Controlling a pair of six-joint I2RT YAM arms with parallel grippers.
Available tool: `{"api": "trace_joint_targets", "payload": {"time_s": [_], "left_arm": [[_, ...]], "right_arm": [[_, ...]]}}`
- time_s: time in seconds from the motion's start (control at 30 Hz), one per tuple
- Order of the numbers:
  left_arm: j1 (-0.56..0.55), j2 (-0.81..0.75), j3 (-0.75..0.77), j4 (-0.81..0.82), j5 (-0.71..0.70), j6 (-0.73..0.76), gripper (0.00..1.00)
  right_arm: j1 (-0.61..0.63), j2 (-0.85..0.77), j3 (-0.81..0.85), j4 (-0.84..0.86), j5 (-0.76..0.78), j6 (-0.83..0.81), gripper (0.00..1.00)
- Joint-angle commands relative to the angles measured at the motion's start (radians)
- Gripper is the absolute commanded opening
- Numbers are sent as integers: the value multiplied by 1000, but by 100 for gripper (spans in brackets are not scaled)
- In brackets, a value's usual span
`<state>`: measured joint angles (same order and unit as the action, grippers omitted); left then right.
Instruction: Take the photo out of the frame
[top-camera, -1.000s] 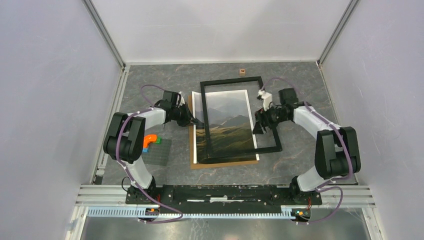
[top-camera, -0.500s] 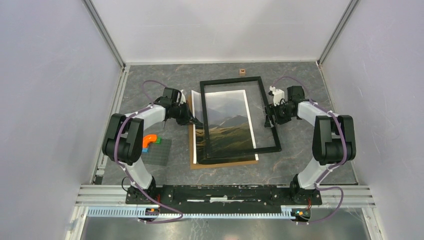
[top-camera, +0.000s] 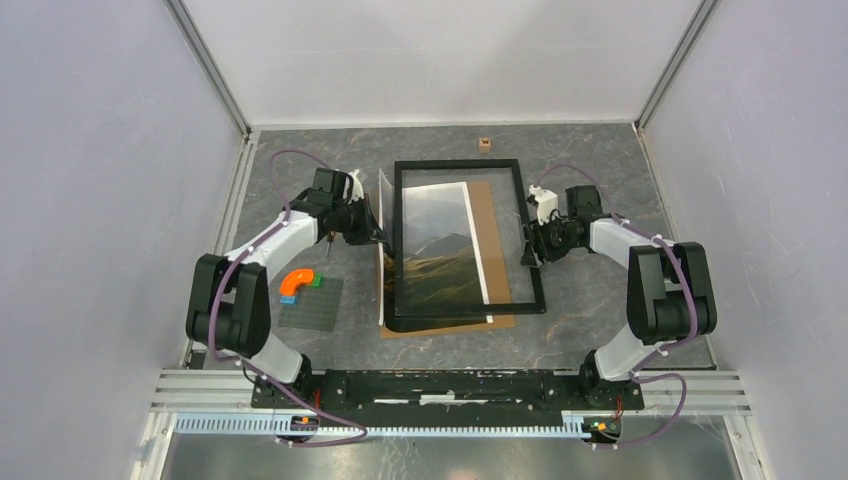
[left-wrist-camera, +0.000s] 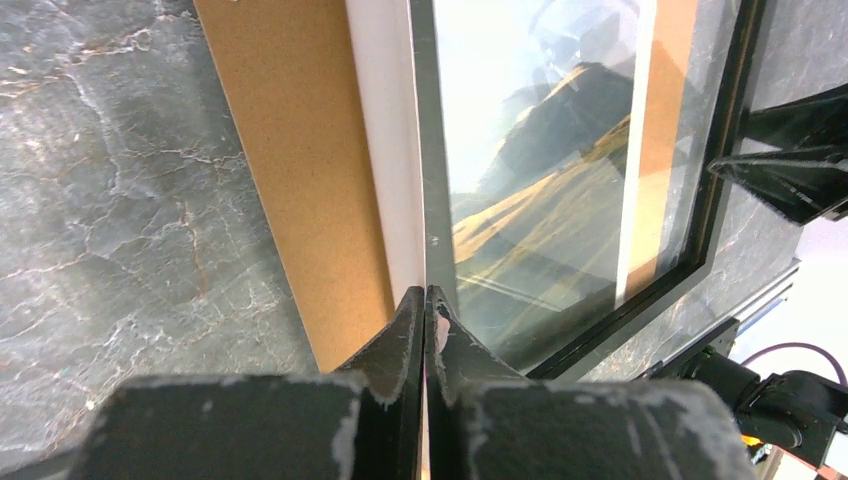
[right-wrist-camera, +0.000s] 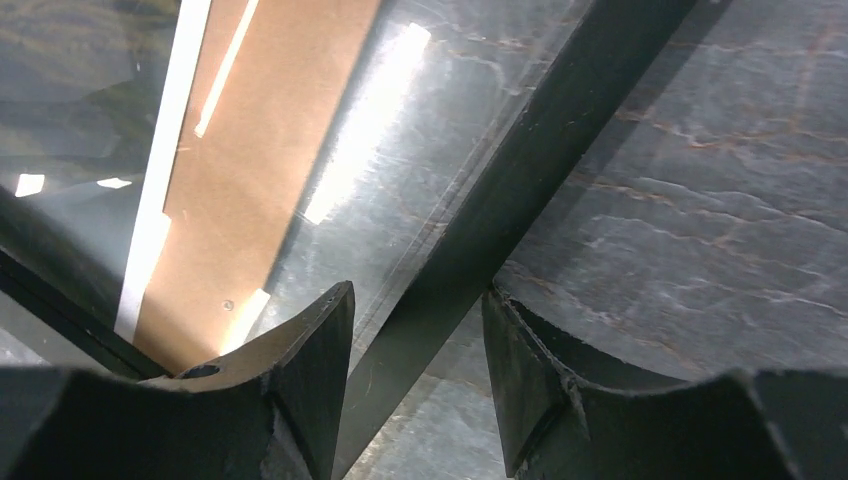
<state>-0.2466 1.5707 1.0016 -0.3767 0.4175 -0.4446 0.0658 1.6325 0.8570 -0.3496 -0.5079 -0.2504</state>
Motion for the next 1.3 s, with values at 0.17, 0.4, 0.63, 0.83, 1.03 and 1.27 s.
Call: {"api": "trace_joint_targets", "payload": {"time_s": [0.17, 0.4, 0.63, 0.83, 1.03, 1.27], "left_arm": [[72, -145, 125, -154, -49, 77, 2], [89, -204, 341, -250, -101, 136, 2], [80, -184, 525, -295, 50, 181, 2], [-3, -138, 638, -288, 157, 164, 2], [-120, -80, 713, -192, 240, 54, 2], [-101, 15, 683, 27, 333, -247, 2]], "right_arm": [[50, -5, -122, -22, -67, 47, 55], [101, -26, -164, -10, -89, 67, 57], [117, -52, -179, -26, -84, 54, 64], [91, -74, -141, -60, -144, 48, 71], [37, -105, -101, -94, -181, 37, 74], [-59, -108, -56, -154, -170, -5, 75]]}}
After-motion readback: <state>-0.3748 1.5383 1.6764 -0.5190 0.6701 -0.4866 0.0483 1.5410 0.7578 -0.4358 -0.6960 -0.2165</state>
